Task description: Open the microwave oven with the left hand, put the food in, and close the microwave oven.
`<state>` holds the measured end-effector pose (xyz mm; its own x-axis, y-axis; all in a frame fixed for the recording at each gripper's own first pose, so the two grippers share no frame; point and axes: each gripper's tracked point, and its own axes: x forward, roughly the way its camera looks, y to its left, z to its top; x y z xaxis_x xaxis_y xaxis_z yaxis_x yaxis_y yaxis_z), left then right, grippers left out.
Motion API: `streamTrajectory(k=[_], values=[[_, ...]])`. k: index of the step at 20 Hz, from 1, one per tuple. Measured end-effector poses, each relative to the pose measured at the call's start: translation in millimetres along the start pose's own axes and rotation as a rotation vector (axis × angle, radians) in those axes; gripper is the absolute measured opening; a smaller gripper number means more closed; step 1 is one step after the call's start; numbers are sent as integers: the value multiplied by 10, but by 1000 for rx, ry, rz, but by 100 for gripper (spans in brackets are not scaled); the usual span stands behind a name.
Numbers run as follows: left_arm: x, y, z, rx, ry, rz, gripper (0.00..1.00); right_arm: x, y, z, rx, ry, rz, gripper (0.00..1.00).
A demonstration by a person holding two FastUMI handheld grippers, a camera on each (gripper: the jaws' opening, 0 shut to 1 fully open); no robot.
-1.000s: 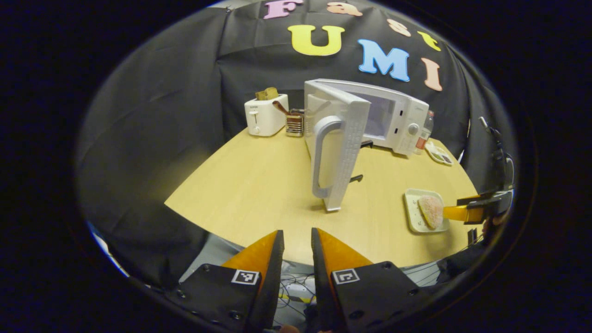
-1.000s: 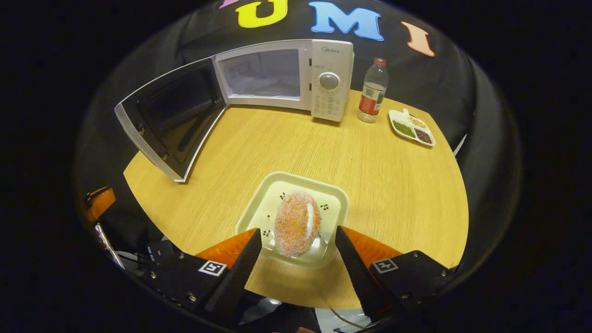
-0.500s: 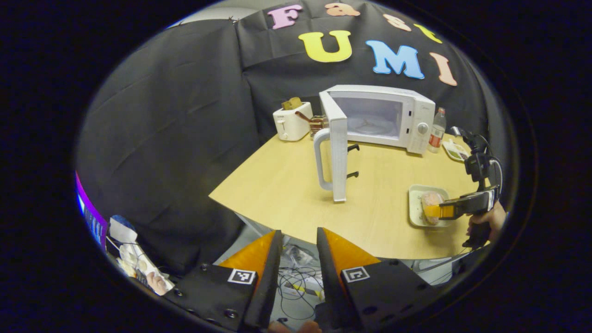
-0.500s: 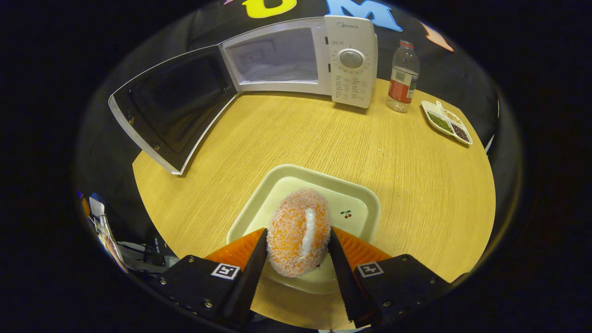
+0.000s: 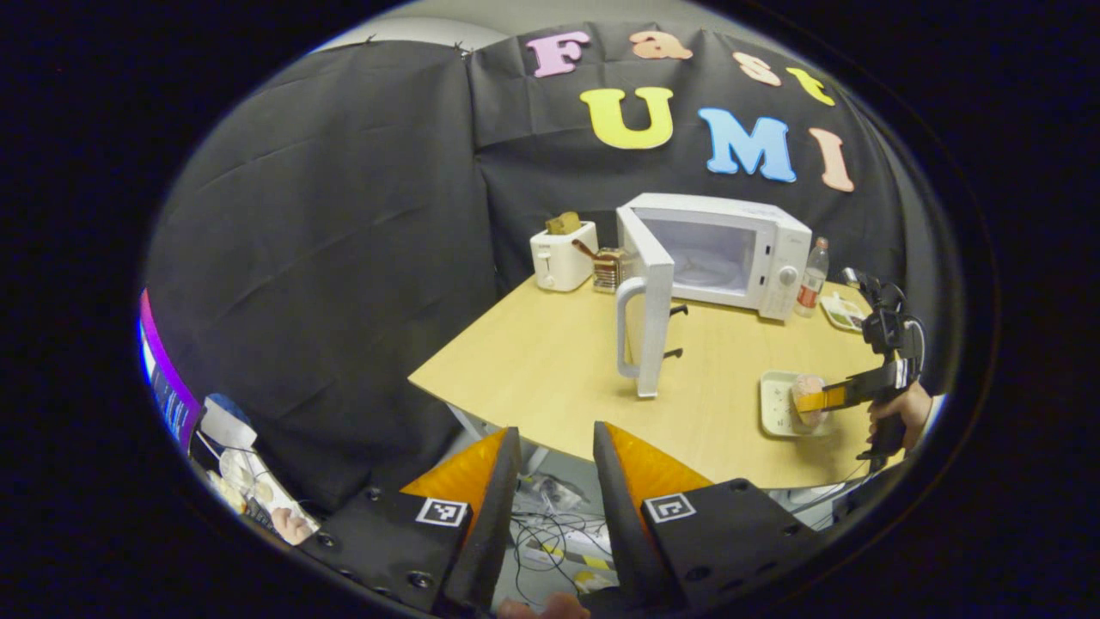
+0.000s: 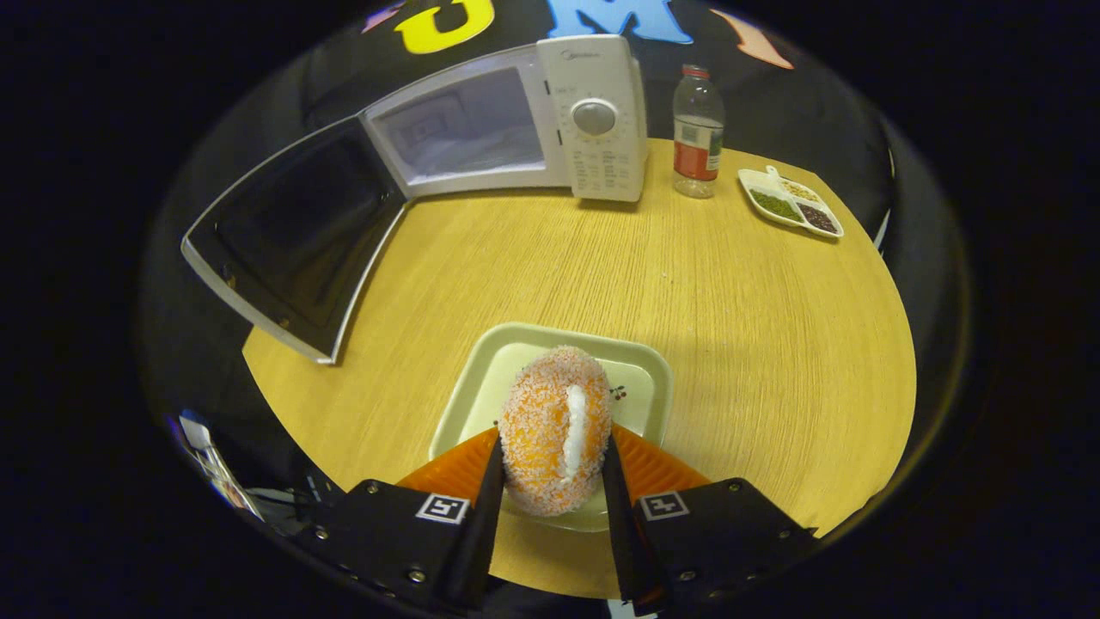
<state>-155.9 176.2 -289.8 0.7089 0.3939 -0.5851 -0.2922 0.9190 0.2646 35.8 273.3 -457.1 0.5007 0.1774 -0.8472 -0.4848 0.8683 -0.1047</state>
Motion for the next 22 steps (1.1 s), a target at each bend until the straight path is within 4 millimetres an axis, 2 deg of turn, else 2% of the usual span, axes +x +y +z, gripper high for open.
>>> streamTrajectory(k=[2,3,4,5,6,7,8,9,10,12,15,17,18,22], values=[[-77,163,74,-19,-40,-30,61,-126,155,177,59,-57,6,57],[-94,211,109,-35,-63,-57,65,-176,265,290,81,-91,18,57],[-93,246,153,-45,-81,-85,60,-205,379,390,99,-119,31,57],[-60,296,152,-46,-79,-101,60,-233,488,470,119,-129,40,57],[-37,385,162,-44,-70,-98,60,-248,625,554,143,-144,58,54],[-55,461,222,-54,-81,-101,65,-231,755,675,166,-167,79,57],[-58,486,304,-66,-102,-115,55,-206,855,766,179,-181,88,57],[-60,523,344,-67,-115,-119,62,-156,946,842,189,-187,92,57],[-24,594,353,-60,-112,-104,58,-101,1047,901,206,-188,101,57],[11,674,374,-67,-104,-81,60,-10,1268,1116,239,-224,136,57],[30,686,419,-83,-85,-59,60,195,1528,1408,310,-253,185,57],[86,673,462,-71,-71,-36,56,389,1622,1591,370,-266,201,57],[134,658,482,-67,-60,-26,60,471,1693,1696,409,-277,216,57],[249,548,510,-117,-1,21,60,908,1788,2091,513,-295,248,57]])
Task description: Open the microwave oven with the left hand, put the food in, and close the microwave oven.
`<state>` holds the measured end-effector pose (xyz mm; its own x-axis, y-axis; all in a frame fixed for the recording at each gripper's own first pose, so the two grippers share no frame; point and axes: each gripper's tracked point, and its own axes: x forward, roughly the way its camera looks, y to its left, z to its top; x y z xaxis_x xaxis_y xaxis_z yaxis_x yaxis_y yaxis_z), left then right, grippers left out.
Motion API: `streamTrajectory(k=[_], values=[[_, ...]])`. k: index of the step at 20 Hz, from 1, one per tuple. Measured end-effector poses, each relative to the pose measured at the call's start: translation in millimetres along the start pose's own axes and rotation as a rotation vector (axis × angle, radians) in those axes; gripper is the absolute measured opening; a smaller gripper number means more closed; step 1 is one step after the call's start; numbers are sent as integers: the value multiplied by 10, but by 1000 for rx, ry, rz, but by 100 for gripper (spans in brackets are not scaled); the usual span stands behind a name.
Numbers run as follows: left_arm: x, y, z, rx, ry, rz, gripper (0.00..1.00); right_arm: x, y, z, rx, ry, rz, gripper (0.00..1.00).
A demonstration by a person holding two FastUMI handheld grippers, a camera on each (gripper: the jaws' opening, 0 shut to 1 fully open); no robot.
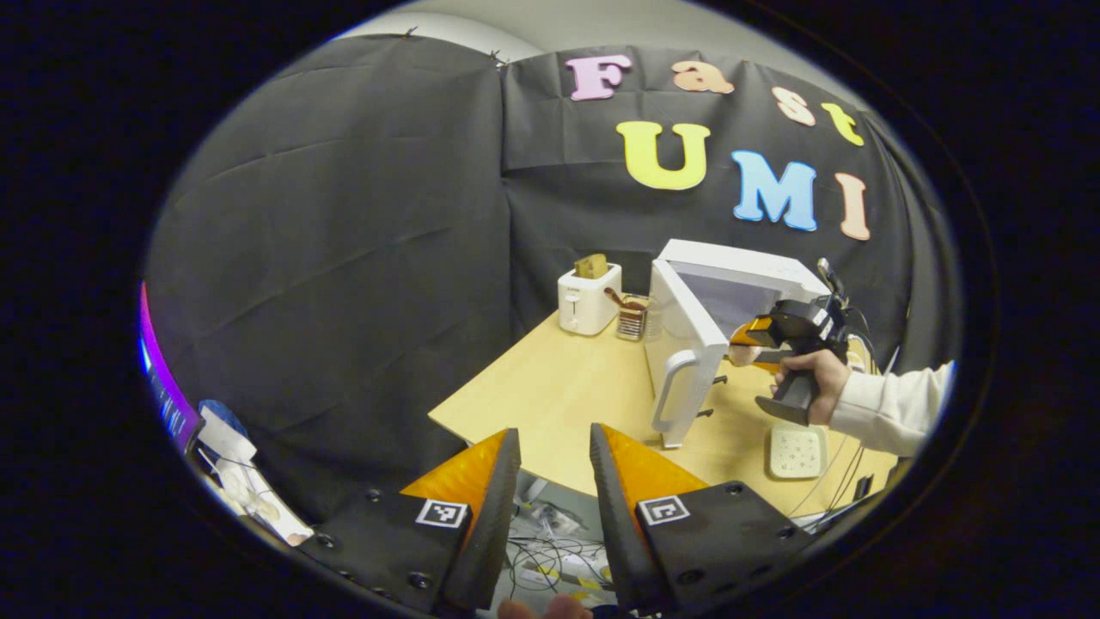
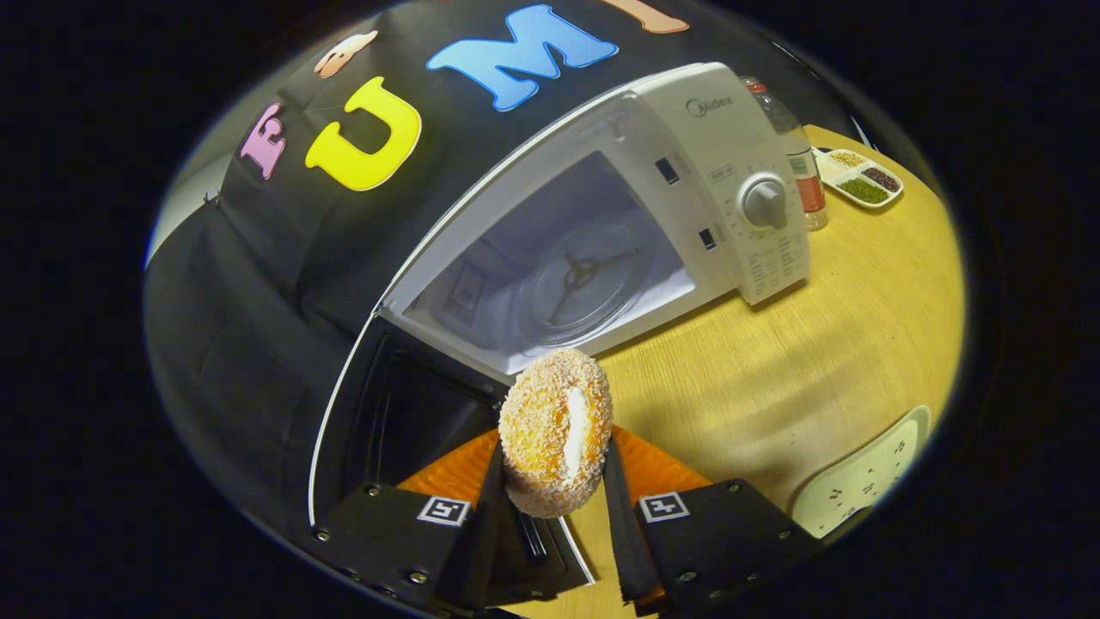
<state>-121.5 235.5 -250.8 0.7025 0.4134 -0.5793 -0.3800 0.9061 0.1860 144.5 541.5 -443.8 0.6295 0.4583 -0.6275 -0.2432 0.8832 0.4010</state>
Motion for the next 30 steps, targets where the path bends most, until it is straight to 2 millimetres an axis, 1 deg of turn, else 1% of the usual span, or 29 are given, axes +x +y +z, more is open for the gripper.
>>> streamTrajectory(k=[1,3,4,5,6,7,8,9,10,11,13,15,16,17,18,20,21,23,24,25,27,28,29,30], values=[[42,-17,-35,-14,19,14,60,109,22,43,22,-11,5,57],[75,-56,-70,-14,47,35,56,361,61,184,69,-45,16,57],[88,-49,-86,3,58,50,59,468,74,237,84,-58,18,57],[83,-27,-77,16,70,64,59,578,78,280,98,-62,22,57],[78,-28,-76,20,82,77,59,676,89,301,114,-65,22,60],[69,-22,-91,17,92,90,60,767,87,347,131,-72,19,60],[76,-5,-108,13,104,102,62,843,76,377,144,-81,19,60],[72,1,-133,13,116,113,59,904,61,412,150,-91,8,60],[69,2,-156,15,125,122,62,970,60,454,154,-102,2,60],[63,-2,-185,19,134,126,59,1031,61,460,156,-111,-4,60],[40,11,-232,25,152,137,62,1156,69,507,182,-137,-9,60],[29,12,-280,18,170,145,62,1291,50,570,227,-157,-29,66],[34,24,-283,14,175,150,59,1371,9,612,238,-176,-55,66],[17,29,-271,13,176,153,62,1376,20,661,248,-196,-54,66],[21,30,-272,14,176,155,60,1383,36,676,254,-208,-57,65],[7,38,-320,11,186,156,56,1437,-5,716,267,-232,-82,65],[4,38,-341,6,190,155,62,1462,-18,758,279,-248,-95,70],[-13,47,-366,-4,198,158,62,1496,47,853,322,-281,-94,70],[-17,59,-375,-6,199,160,62,1526,23,889,343,-297,-112,70],[-16,71,-401,-7,200,163,62,1562,3,931,366,-310,-130,74],[-53,119,-424,-11,203,175,56,1604,-42,976,381,-331,-160,74],[-81,145,-420,-16,200,181,56,1603,-32,972,383,-331,-159,78],[-92,161,-430,-25,198,184,56,1606,-26,968,388,-333,-160,86],[-97,175,-441,-34,198,187,56,1604,-11,979,385,-336,-146,87]])
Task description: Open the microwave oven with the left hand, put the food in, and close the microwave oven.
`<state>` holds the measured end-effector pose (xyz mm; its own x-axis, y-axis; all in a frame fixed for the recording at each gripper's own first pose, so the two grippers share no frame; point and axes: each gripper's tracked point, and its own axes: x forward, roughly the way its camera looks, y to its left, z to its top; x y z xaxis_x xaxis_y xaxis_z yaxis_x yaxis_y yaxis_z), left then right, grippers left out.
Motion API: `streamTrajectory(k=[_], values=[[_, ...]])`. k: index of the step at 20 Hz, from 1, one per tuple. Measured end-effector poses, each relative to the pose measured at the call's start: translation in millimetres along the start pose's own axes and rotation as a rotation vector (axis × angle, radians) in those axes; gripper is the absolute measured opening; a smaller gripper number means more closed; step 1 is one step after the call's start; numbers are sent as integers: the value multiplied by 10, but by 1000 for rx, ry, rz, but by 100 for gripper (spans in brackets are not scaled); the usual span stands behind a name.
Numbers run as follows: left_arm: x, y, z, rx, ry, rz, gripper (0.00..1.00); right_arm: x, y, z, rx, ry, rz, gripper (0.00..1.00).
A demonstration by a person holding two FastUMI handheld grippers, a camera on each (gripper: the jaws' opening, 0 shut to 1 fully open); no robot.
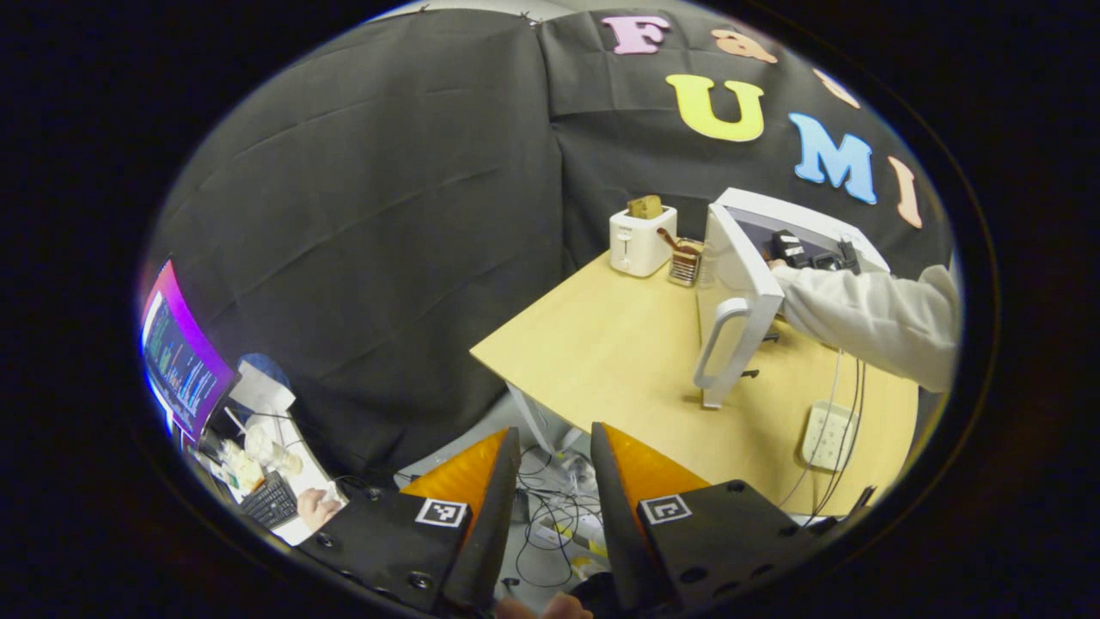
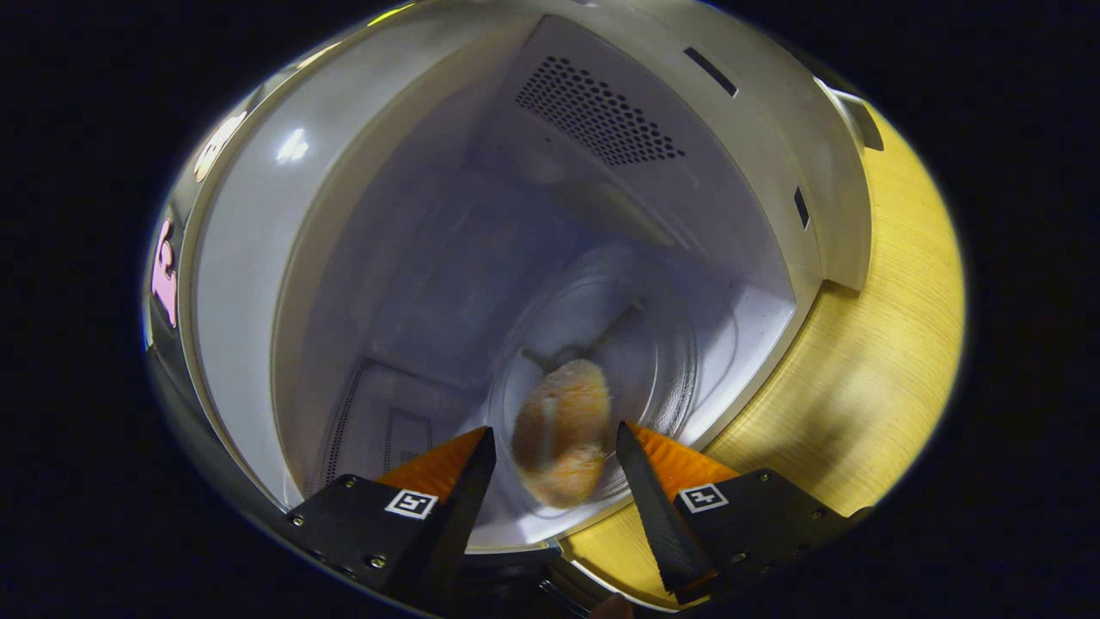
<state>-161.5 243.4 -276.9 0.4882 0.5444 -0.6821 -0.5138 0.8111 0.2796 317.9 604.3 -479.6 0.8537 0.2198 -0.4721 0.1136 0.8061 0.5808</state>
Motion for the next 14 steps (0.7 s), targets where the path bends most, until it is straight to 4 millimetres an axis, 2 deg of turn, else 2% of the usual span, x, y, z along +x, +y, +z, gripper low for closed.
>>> streamTrajectory(k=[1,2,4,8,9,11,13,14], values=[[2,8,-19,-8,1,0,56,-8,36,23,1,8,11,89],[6,9,-15,-14,0,-2,56,-74,11,-14,-13,21,10,98],[-11,13,-23,-24,-5,-9,56,-158,-21,25,-62,23,13,98],[-30,-18,3,-15,-35,-41,56,-430,65,108,-133,27,65,98],[-38,-22,11,-15,-48,-51,56,-523,51,96,-149,51,69,98],[-86,-13,66,-25,-82,-79,63,-728,0,97,-199,79,73,98],[-120,16,43,-41,-104,-112,59,-965,-68,137,-267,85,76,98],[-122,43,29,-49,-112,-127,62,-1097,-109,148,-297,93,75,98]])
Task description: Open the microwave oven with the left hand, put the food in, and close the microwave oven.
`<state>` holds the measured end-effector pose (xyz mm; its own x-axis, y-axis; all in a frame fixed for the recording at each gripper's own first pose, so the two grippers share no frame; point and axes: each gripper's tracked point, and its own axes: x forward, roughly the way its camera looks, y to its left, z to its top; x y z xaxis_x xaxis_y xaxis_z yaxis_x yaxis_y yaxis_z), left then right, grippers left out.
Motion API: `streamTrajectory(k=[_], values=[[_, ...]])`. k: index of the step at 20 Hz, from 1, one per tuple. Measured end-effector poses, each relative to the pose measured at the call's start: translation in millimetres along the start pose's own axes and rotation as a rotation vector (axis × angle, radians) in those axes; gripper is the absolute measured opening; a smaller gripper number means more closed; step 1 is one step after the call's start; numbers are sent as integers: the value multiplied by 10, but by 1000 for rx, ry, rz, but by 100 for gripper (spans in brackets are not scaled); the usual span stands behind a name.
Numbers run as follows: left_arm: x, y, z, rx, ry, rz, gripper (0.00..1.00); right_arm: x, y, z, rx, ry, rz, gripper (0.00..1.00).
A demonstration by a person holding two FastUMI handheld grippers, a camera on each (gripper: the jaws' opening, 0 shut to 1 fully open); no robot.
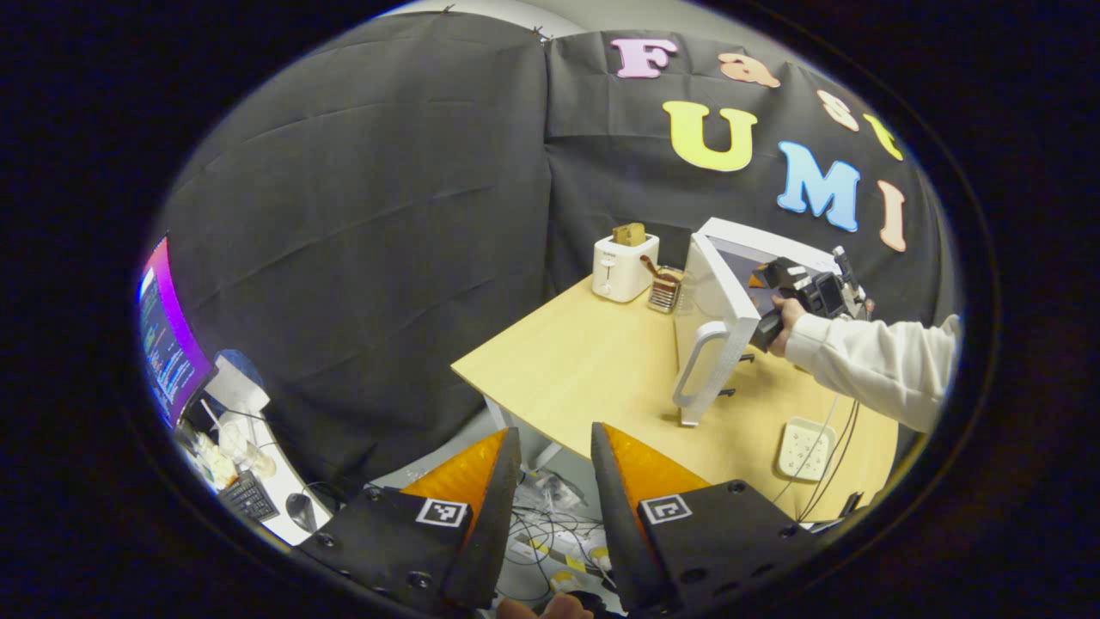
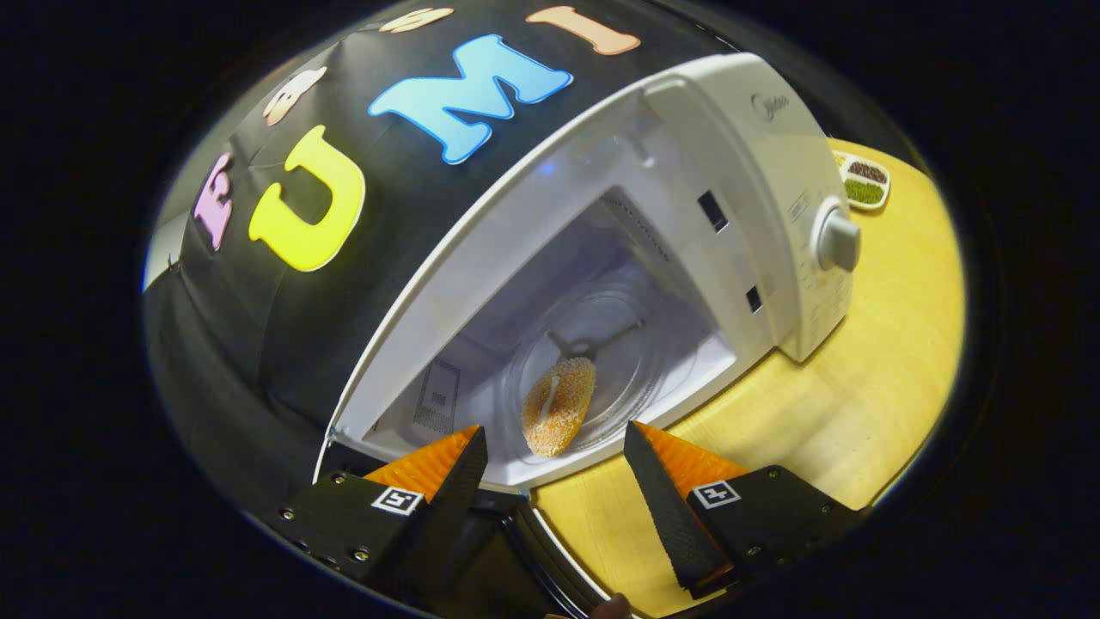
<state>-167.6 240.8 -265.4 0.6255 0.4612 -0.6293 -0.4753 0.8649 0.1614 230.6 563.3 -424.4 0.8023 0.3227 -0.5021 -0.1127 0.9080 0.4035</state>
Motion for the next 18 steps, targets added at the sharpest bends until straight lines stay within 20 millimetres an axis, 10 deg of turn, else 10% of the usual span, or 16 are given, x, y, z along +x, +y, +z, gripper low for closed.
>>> streamTrajectory(k=[6,16,17,18], values=[[-58,54,-41,-58,-80,-132,55,-993,-82,-125,-126,97,45,98],[-9,-436,156,11,-169,-324,67,-2416,-783,-196,-257,178,92,98],[33,-471,135,17,-168,-320,55,-2530,-897,-229,-288,204,97,98],[70,-521,130,18,-167,-319,67,-2643,-992,-256,-321,224,113,98]])
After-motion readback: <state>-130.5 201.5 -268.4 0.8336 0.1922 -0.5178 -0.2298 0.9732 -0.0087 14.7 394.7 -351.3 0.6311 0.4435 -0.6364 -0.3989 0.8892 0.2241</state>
